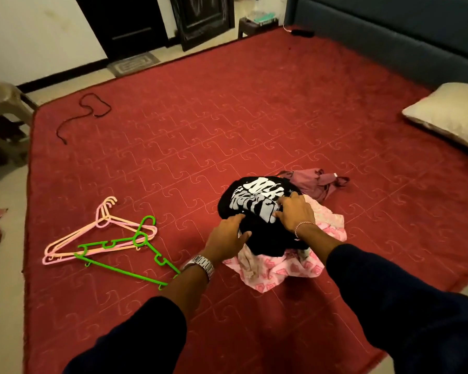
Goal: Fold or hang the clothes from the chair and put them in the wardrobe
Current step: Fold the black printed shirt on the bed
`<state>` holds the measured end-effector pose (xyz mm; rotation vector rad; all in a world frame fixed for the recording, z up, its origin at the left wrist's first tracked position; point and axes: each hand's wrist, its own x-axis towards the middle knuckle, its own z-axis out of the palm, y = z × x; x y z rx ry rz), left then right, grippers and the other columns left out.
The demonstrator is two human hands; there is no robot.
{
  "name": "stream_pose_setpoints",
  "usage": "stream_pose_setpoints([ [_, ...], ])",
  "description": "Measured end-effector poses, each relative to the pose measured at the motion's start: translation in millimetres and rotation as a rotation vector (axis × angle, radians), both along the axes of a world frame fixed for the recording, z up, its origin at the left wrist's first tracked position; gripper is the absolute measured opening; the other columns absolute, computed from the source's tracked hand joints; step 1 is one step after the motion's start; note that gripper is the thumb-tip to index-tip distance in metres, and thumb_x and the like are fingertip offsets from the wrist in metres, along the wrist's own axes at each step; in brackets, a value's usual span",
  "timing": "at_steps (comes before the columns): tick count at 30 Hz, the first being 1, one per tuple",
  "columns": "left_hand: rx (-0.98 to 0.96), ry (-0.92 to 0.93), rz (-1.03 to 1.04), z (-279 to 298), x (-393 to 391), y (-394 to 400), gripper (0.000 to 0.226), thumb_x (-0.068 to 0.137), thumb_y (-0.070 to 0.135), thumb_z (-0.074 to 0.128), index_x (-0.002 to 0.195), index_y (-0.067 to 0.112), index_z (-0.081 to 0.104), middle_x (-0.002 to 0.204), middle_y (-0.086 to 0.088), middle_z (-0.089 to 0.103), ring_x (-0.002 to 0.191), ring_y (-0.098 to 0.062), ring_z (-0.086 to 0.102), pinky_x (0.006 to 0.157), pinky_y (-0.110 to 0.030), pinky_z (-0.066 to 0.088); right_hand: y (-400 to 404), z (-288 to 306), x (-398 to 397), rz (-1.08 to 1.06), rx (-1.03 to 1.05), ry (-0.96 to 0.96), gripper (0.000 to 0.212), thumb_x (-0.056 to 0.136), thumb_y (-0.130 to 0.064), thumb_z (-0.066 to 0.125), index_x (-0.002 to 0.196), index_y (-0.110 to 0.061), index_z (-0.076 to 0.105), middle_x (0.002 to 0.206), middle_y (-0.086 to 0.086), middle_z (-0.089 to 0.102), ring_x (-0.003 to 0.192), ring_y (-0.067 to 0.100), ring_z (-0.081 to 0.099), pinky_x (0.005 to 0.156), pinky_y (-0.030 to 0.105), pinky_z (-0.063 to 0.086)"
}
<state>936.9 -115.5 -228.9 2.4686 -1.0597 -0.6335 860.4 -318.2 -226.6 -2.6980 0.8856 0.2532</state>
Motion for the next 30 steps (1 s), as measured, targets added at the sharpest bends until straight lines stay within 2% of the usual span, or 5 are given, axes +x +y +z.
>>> stream_pose_setpoints([
  [13,-0.356,0.215,0.224,44.6,7.6,-55.5,0.06,0.079,0.043,0.079,0.124,0.018,0.05,0.114,0.01,0.062,0.102,-0.009,0.061,0.082,-0.029,0.052,6.4,66.1,9.7,0.129,0.458,-0.692,0.022,0.105,-0.038,0.046,0.098,-0.022,0.059,0.077,0.001,0.063,0.07,0.015,0.057,0.064,0.035,0.044],
  [18,-0.626,0.36,0.285,84.8,13.4,-59.7,0.036,0.098,0.021,0.062,0.133,0.016,0.054,0.126,0.005,0.065,0.118,-0.01,0.061,0.098,-0.025,0.05,11.4,124.7,25.8,0.036,0.609,-0.742,0.033,0.099,-0.064,0.039,0.092,-0.046,0.065,0.085,-0.027,0.067,0.08,-0.01,0.059,0.073,0.02,0.045],
  [22,-0.791,0.499,0.412,121.3,24.3,-45.8,0.027,0.101,0.011,0.055,0.128,0.007,0.058,0.116,-0.002,0.069,0.109,-0.017,0.067,0.083,-0.018,0.054,0.4,132.8,16.0,0.019,0.689,-0.566,0.068,0.078,-0.085,0.051,0.128,-0.039,0.057,0.125,-0.016,0.062,0.117,0.006,0.058,0.099,0.032,0.045],
  [25,-0.859,0.55,0.49,141.8,33.1,-29.5,0.025,0.102,0.02,0.057,0.124,0.009,0.061,0.115,-0.003,0.07,0.107,-0.017,0.068,0.089,-0.028,0.057,2.5,134.6,0.4,0.237,0.646,-0.34,0.076,0.071,-0.065,0.079,0.136,-0.039,0.049,0.123,-0.023,0.059,0.108,-0.007,0.057,0.09,0.02,0.048],
  [30,-0.839,0.507,0.649,172.6,47.2,2.0,0.048,0.092,0.056,0.062,0.094,0.009,0.067,0.085,-0.007,0.066,0.08,-0.019,0.066,0.073,-0.037,0.054,19.4,153.1,7.9,0.376,0.401,-0.501,0.024,0.104,-0.024,0.053,0.097,-0.006,0.066,0.076,-0.006,0.061,0.066,0.009,0.055,0.064,0.031,0.038],
])
